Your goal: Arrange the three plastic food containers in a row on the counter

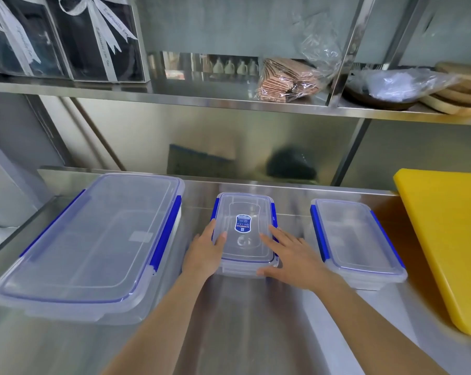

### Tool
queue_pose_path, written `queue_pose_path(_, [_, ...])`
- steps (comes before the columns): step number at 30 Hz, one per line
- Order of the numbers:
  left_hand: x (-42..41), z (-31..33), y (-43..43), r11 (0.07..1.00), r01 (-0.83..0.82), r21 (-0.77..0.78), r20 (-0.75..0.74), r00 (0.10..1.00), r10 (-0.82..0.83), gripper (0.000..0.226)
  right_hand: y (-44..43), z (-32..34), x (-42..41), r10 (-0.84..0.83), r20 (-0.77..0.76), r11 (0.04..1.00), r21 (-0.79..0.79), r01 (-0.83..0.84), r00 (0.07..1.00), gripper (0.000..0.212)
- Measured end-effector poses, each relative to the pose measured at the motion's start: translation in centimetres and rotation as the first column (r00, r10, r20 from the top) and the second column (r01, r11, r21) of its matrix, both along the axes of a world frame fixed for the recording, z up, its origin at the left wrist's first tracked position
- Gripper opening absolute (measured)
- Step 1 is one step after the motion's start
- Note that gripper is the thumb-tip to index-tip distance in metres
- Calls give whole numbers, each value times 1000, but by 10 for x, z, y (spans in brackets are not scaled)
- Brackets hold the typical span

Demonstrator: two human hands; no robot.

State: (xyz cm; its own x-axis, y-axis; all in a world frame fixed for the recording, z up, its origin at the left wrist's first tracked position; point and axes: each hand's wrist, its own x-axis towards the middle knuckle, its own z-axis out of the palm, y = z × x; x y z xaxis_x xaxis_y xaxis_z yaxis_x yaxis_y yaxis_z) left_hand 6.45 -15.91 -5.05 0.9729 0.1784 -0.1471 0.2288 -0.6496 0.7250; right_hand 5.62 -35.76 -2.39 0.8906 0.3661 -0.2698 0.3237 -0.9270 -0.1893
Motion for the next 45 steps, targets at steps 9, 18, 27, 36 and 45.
queue_pose_path(9, [-38,83,21,994,-103,23,335,938,90,24,62,38,-32,-39,177,971,240,-5,983,66])
queue_pose_path(18, [-85,93,154,833,-513,208,226,854,469,59,163,39,-91,177,-202,833,552,-37,963,107])
queue_pose_path(27, [-108,40,187,850,-407,335,15,904,427,73,205,16,-85,62,-166,899,437,17,984,98])
queue_pose_path(36, [-106,33,195,822,-449,349,92,890,447,67,218,19,-80,81,-178,911,413,0,981,96])
queue_pose_path(45, [-106,51,190,826,-401,397,55,909,414,71,201,35,-74,92,-172,934,358,-25,981,93])
